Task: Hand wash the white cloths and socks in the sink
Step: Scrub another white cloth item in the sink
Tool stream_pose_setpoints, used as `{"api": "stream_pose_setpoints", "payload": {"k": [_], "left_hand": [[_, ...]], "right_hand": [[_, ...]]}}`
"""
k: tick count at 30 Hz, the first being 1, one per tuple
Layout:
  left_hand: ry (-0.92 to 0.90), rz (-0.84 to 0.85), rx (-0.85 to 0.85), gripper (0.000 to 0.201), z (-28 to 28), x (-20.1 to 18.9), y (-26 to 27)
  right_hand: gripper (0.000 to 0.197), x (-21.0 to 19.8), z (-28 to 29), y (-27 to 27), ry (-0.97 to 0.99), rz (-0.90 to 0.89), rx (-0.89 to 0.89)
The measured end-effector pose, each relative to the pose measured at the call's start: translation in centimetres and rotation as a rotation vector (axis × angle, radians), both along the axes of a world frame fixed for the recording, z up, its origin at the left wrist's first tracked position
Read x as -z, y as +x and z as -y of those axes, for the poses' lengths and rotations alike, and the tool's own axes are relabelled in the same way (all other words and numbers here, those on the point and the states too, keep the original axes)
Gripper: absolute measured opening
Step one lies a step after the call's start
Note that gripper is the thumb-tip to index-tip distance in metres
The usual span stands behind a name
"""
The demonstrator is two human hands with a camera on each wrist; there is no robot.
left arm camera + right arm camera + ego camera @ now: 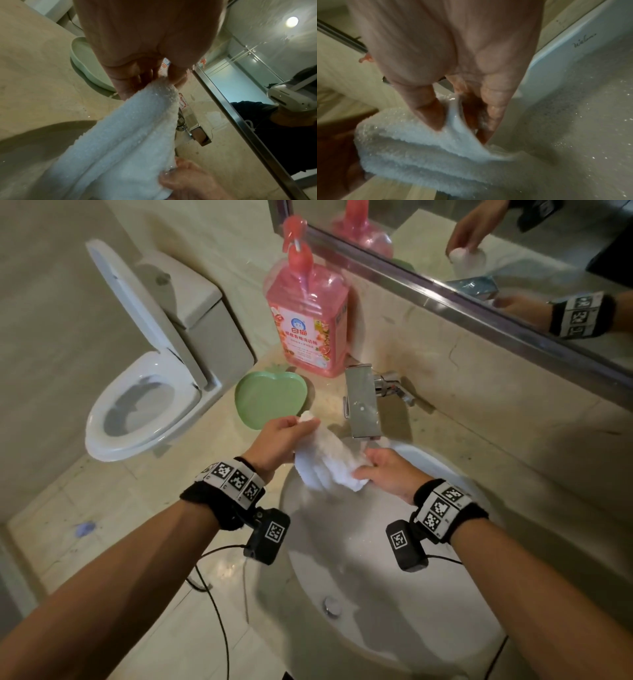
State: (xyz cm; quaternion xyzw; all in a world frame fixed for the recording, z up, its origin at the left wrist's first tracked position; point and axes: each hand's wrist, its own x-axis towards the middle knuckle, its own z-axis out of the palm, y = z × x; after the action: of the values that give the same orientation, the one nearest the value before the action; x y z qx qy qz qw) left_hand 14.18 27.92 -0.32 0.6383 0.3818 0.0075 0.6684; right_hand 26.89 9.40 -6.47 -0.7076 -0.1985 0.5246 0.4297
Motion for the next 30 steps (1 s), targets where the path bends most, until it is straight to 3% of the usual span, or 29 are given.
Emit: {"api": "stream_pose_setpoints", "payload": {"k": [1, 3, 5, 8, 10, 12, 14, 16, 18, 21, 22, 24, 27, 30], "left_hand": [[-0.006, 0.001, 0.053, 0.045, -0.1, -0.1, -0.1], [0.053, -0.036, 0.226, 0.052, -0.2, 0.2, -0.4], [0.184, -0.160, 0.346, 0.061, 0.1, 1.0, -0.2], [0.413, -0.301, 0.493, 0.044, 1.1, 2.3, 0.7], [0.535, -0.339, 0.627, 0.032, 1.5, 3.1, 1.5], [0.501, -0.342, 0.708, 0.035, 1.6, 4.0, 2.1], [0.362, -0.301, 0.665, 0.040, 1.8, 4.8, 2.5], [0.158, -0.186, 0.497, 0.027, 2.3, 5.1, 2.8], [0.071, -0.095, 0.388, 0.011, 3.0, 5.4, 3.6], [0.070, -0.067, 0.339, 0.013, 4.0, 5.4, 5.2], [0.081, -0.079, 0.304, 0.018, 4.2, 5.4, 5.7], [0.144, -0.138, 0.256, 0.031, 4.2, 5.7, 6.4], [0.297, -0.262, 0.353, 0.032, 3.6, 5.7, 6.7], [0.346, -0.385, 0.401, 0.036, 2.4, 5.1, 6.5]], "right_hand": [[0.017, 0.1, 0.1, 0.1, -0.013, 0.029, 0.015], [0.033, 0.1, 0.4, 0.6, -0.020, 0.056, 0.074], [0.042, -0.1, 0.7, 1.4, 0.011, 0.105, 0.118], [0.025, -0.2, 0.7, 2.0, 0.048, 0.248, 0.153], [0.026, -0.1, 0.7, 2.1, 0.036, 0.387, 0.179], [0.039, 0.0, 1.0, 1.9, -0.018, 0.512, 0.193], [0.054, 0.0, 1.5, 1.9, -0.104, 0.541, 0.218], [0.058, 0.2, 2.1, 2.0, -0.141, 0.516, 0.223], [0.059, 0.2, 2.7, 2.3, -0.168, 0.437, 0.203], [0.039, 0.4, 3.4, 2.7, -0.124, 0.145, 0.188], [0.041, 0.5, 3.7, 2.9, -0.098, 0.074, 0.158], [0.047, 0.7, 4.3, 3.2, -0.124, 0.080, 0.065], [0.022, 1.1, 4.6, 3.5, -0.151, 0.220, 0.003], [0.017, 1.1, 4.6, 3.4, -0.104, 0.218, 0.022]]}}
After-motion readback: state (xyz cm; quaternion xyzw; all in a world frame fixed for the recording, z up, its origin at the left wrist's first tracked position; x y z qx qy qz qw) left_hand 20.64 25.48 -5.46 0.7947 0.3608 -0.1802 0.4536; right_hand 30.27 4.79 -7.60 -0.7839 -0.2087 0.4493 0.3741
